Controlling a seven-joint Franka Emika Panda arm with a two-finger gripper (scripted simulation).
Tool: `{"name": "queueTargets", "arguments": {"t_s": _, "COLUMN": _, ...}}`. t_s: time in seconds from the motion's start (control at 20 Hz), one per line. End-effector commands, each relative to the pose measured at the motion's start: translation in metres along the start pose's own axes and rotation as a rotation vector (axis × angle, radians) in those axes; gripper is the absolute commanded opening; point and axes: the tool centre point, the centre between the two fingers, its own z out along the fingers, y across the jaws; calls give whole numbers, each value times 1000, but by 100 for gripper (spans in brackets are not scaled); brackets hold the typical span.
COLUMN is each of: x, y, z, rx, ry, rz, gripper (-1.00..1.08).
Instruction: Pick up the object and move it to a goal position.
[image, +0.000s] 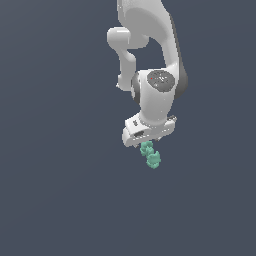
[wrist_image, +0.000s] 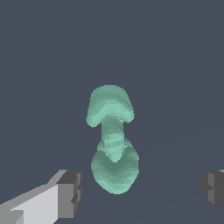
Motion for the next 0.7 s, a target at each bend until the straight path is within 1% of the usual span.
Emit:
{"name": "queueTargets", "arguments": {"t_s": 0.0, "x": 8, "y": -8, "z": 1, "rx": 3, "ry": 3, "rz": -49, "gripper": 100}}
{"name": "queueTargets", "arguments": {"t_s": 0.25, "x": 16, "y": -17, "z": 2, "rx": 6, "ry": 6, "rz": -98, "gripper": 100}}
{"name": "queueTargets", "arguments": {"t_s": 0.5, "x": 16, "y": -17, "z": 3, "rx": 6, "ry": 6, "rz": -96, "gripper": 100}}
{"name": "queueTargets", "arguments": {"t_s": 0.65, "x": 16, "y": -18, "z": 11, "rx": 6, "ry": 6, "rz": -97, "gripper": 100}}
